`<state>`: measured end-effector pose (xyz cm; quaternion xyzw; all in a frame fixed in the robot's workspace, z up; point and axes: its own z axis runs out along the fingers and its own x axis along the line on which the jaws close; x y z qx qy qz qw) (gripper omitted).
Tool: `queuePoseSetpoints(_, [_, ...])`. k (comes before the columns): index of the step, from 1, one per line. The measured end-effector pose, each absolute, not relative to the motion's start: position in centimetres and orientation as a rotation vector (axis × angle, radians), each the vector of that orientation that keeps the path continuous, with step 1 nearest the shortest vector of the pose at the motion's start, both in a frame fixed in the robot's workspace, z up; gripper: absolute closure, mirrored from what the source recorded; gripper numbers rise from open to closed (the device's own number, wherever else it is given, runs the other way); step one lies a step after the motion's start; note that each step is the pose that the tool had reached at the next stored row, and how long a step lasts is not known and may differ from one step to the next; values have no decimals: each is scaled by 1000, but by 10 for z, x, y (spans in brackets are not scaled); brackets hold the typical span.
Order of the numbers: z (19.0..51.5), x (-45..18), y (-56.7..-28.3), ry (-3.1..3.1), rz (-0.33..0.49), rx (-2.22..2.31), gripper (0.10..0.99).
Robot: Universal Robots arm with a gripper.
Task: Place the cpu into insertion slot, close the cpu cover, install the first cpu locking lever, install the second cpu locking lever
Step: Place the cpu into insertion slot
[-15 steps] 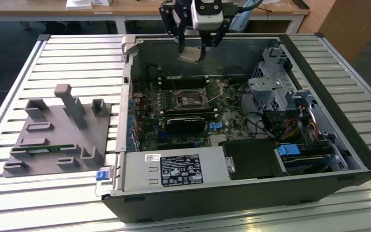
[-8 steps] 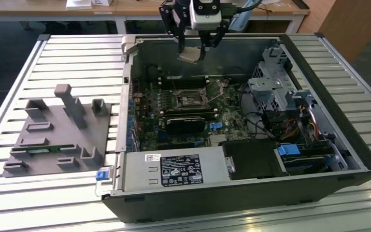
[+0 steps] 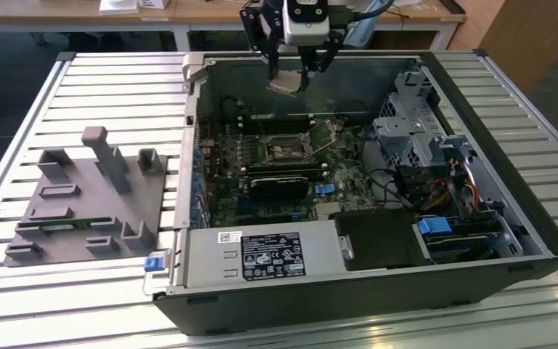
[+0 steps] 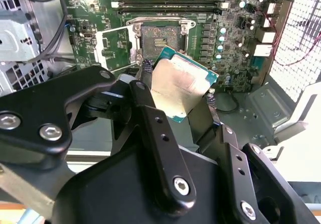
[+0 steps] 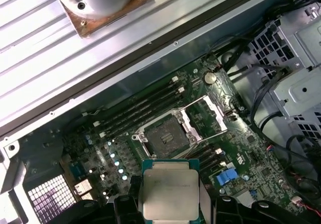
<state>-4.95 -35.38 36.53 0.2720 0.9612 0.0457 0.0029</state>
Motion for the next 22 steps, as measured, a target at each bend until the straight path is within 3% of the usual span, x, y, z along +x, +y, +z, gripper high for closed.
queuePoseSetpoints(22, [361,-50,-354,2870,140,1226,553])
